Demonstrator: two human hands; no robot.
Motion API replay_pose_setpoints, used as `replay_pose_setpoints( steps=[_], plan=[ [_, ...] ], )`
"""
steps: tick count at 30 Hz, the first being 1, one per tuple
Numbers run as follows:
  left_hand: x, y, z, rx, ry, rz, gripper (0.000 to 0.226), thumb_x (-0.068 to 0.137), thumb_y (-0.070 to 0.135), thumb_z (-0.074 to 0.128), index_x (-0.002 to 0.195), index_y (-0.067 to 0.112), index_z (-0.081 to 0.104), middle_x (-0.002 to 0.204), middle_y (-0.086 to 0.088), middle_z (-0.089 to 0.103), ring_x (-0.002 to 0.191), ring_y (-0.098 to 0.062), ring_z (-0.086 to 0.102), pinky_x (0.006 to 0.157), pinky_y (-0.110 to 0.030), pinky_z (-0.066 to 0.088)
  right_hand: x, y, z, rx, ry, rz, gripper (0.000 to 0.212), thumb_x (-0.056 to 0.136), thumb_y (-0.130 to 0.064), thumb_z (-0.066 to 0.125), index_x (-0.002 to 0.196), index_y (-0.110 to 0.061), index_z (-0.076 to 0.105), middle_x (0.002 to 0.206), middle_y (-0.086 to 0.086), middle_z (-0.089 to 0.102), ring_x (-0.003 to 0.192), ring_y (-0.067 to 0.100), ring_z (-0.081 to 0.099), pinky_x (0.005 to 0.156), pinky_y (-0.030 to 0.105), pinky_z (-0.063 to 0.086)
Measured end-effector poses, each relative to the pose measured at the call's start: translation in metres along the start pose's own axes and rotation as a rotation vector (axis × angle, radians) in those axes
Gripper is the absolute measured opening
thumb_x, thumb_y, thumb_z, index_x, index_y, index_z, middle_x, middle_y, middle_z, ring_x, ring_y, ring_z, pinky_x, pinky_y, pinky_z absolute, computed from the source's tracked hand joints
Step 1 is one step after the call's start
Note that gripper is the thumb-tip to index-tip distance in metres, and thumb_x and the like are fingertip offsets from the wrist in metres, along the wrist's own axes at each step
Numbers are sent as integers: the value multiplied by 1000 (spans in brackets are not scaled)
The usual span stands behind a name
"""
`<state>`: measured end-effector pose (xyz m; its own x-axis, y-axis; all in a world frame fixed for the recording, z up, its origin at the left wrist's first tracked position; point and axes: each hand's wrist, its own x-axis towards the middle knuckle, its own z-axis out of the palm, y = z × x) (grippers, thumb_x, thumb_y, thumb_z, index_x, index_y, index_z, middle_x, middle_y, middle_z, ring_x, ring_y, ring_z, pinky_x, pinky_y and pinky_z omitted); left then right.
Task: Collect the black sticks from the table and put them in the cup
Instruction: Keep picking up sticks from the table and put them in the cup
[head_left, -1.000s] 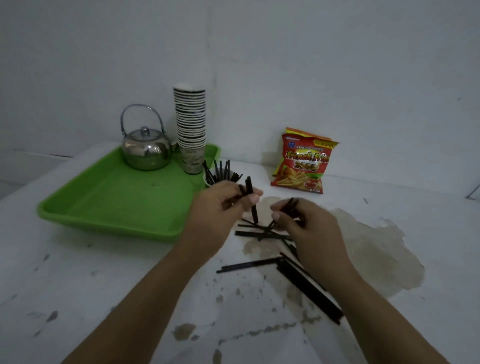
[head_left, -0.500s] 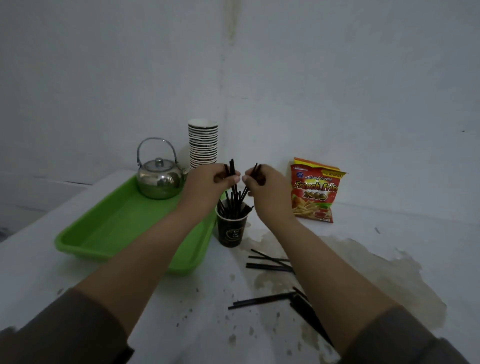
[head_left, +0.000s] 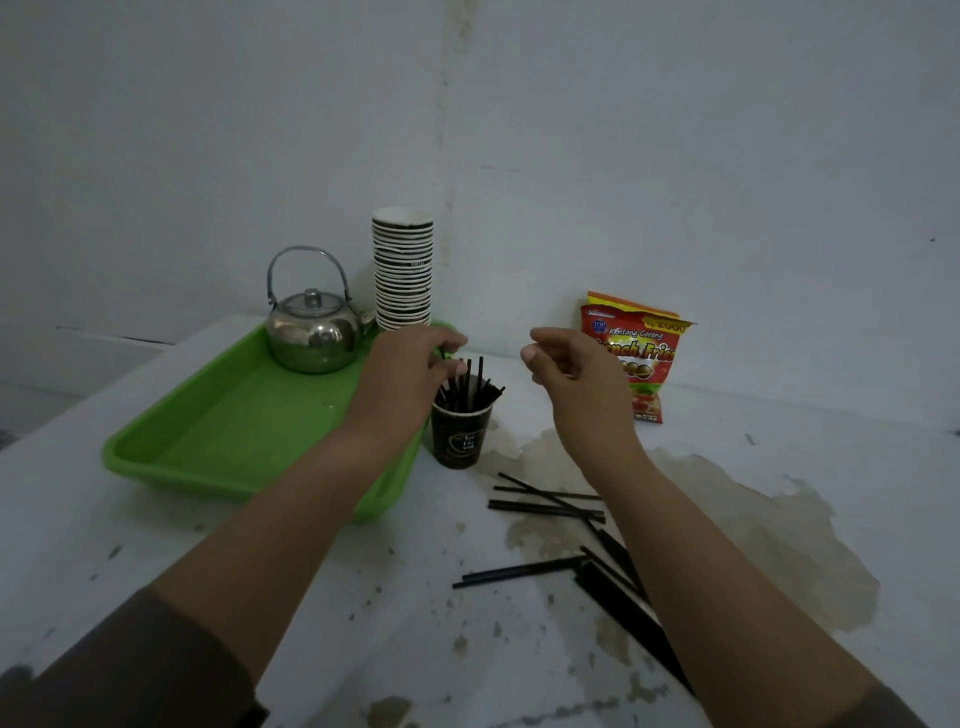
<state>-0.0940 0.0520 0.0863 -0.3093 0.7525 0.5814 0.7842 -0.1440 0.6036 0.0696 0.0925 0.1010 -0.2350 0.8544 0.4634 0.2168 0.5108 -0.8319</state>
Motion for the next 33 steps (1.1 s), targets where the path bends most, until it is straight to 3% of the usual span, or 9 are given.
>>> replay_pose_setpoints(
  steps=[2, 4, 7, 10, 13, 16, 20, 24, 33],
  plan=[
    [-4, -1, 2, 48, -42, 3, 23, 84, 10, 64, 105, 15, 69, 95, -8, 72, 74, -13, 63, 74, -21, 50, -13, 3, -8, 24, -6, 35, 18, 86, -24, 60, 103, -20, 63, 93, -4, 66, 89, 13, 64, 83, 31, 54],
    [-7, -2, 5, 151, -70, 40, 24, 87, 12, 59, 109, 17, 67, 98, -10, 72, 83, -22, 63, 78, -37, 51, -27, 7, -16, 20, -3, 61, 15, 87, -27, 60, 101, -24, 63, 94, -5, 67, 90, 13, 64, 85, 37, 54],
    [-11, 3, 9, 340, -63, 105, 32, 91, 14, 54, 122, 18, 59, 121, -16, 61, 112, -30, 53, 96, -40, 38, -45, 15, -31, 18, 23, 92, 16, 87, -29, 59, 101, -23, 65, 95, -12, 66, 90, 9, 64, 84, 32, 54],
    [-21, 24, 10, 340, 10, 177, 37, 93, 11, 46, 129, 15, 51, 131, -7, 56, 131, -27, 37, 103, -45, 27, -61, 25, -45, -22, 34, 87, 13, 87, -27, 59, 98, -26, 66, 94, -15, 67, 86, 0, 63, 75, 13, 50],
    [-45, 50, 14, 203, 88, 302, 32, 89, 11, 47, 120, 13, 59, 120, -5, 64, 120, -26, 49, 101, -44, 34, -78, 35, -58, -87, 24, 75, 12, 87, -22, 59, 94, -29, 65, 91, -18, 67, 83, -7, 60, 72, 4, 47],
    [-80, 69, 35, 120, -52, 384, 28, 84, 8, 54, 109, 16, 65, 109, -2, 68, 107, -19, 55, 96, -31, 34, -95, 45, -71, -152, 24, 71, 13, 87, -17, 59, 93, -27, 65, 90, -17, 66, 83, -6, 60, 72, 4, 46],
    [-117, 78, 69, 42, -200, 332, 21, 84, 6, 56, 99, 16, 67, 98, -1, 69, 96, -18, 58, 85, -34, 46, -115, 59, -87, -336, -28, 39, 17, 87, -13, 58, 98, -24, 65, 90, -16, 63, 82, -8, 57, 71, 2, 41],
    [-135, 76, 88, 26, -245, 296, 21, 83, 8, 56, 100, 17, 67, 95, 1, 69, 93, -17, 60, 84, -31, 46, -125, 67, -96, -469, -81, 5, 21, 88, -14, 58, 108, -16, 64, 104, -1, 67, 93, 11, 58, 83, 19, 42],
    [-141, 61, 89, 67, -331, 253, 20, 86, 12, 55, 103, 14, 66, 99, -2, 69, 93, -20, 61, 85, -28, 43, -130, 68, -85, -576, -201, -111, 21, 86, -16, 58, 106, -18, 66, 102, 2, 68, 91, 20, 59, 82, 40, 47]
  ],
)
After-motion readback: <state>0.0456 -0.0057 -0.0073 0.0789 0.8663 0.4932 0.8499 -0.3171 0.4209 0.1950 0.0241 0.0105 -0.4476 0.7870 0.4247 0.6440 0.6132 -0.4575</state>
